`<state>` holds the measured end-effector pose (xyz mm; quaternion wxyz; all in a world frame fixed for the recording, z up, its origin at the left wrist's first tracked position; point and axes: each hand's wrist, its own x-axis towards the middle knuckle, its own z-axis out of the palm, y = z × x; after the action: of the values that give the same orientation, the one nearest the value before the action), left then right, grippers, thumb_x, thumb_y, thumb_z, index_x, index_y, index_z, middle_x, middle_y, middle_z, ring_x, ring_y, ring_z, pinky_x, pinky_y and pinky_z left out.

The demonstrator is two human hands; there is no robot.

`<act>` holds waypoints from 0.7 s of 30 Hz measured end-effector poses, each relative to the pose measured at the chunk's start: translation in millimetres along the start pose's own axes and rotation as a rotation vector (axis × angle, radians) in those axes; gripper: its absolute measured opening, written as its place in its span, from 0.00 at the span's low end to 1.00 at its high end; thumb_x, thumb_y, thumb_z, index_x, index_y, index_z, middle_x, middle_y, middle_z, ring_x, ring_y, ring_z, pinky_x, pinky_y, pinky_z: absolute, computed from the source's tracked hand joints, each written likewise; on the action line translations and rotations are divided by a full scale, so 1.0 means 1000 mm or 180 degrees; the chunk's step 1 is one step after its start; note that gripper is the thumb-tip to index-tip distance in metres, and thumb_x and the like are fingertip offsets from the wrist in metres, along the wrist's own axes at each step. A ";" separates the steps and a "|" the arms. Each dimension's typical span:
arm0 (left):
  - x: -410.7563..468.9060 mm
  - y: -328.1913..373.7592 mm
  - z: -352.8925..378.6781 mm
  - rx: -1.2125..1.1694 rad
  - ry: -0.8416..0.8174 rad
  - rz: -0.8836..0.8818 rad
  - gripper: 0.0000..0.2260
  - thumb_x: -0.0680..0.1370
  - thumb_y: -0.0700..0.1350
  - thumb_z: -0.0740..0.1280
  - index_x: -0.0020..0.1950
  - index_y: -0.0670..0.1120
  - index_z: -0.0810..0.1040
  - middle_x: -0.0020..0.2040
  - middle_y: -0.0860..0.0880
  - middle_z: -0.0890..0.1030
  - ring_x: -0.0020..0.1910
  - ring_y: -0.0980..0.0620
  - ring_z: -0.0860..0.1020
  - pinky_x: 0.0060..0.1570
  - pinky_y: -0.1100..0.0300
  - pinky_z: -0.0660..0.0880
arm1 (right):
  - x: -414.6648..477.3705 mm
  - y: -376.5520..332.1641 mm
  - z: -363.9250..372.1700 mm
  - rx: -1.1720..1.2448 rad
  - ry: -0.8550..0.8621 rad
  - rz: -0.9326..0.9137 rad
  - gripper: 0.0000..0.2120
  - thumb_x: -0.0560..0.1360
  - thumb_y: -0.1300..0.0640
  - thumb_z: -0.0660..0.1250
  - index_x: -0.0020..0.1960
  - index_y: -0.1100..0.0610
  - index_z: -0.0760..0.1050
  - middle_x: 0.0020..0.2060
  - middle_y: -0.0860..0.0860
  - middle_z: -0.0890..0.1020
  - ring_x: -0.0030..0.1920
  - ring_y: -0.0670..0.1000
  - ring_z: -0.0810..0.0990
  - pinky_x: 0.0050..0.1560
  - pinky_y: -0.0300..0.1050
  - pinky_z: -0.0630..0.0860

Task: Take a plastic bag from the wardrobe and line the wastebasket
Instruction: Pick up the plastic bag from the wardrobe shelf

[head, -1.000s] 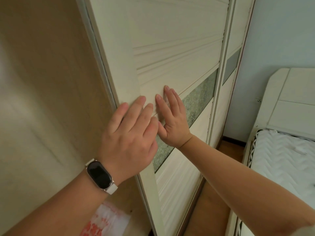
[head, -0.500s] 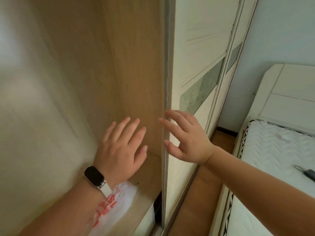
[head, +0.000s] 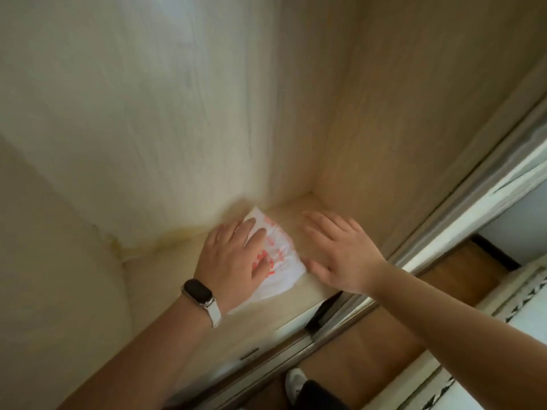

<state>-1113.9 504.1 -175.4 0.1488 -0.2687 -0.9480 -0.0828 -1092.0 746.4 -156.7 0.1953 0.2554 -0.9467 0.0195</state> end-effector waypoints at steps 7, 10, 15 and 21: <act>-0.048 -0.064 0.053 0.0118 -0.0464 -0.0922 0.21 0.74 0.57 0.57 0.59 0.47 0.78 0.60 0.45 0.79 0.59 0.41 0.76 0.55 0.46 0.74 | 0.036 -0.015 0.108 0.0628 -0.0631 -0.0360 0.24 0.76 0.42 0.63 0.68 0.53 0.73 0.67 0.55 0.76 0.64 0.59 0.75 0.61 0.55 0.73; -0.060 -0.083 0.086 0.0119 -0.0813 -0.1231 0.21 0.73 0.56 0.58 0.61 0.47 0.76 0.61 0.44 0.79 0.60 0.40 0.76 0.56 0.45 0.75 | 0.046 -0.021 0.153 0.0818 -0.0993 -0.0465 0.25 0.76 0.42 0.62 0.69 0.53 0.72 0.68 0.55 0.75 0.66 0.59 0.74 0.64 0.56 0.72; -0.084 -0.109 0.156 -0.0134 -0.1259 -0.1764 0.23 0.74 0.57 0.57 0.63 0.47 0.74 0.61 0.44 0.79 0.60 0.40 0.77 0.56 0.46 0.75 | 0.053 -0.027 0.232 0.0948 -0.1499 -0.0547 0.28 0.77 0.40 0.58 0.72 0.53 0.68 0.70 0.56 0.72 0.69 0.59 0.71 0.66 0.58 0.71; -0.115 -0.145 0.254 -0.0484 -0.1556 -0.2307 0.28 0.75 0.58 0.62 0.71 0.46 0.69 0.70 0.42 0.73 0.68 0.41 0.71 0.64 0.45 0.70 | 0.056 -0.034 0.334 0.0944 -0.1793 -0.0571 0.30 0.76 0.38 0.57 0.73 0.53 0.65 0.72 0.56 0.70 0.72 0.61 0.69 0.70 0.59 0.68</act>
<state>-1158.7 386.7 -463.5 -0.1386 0.0592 -0.9796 -0.1332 -1240.1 644.5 -445.8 -0.1125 0.3588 -0.9241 0.0685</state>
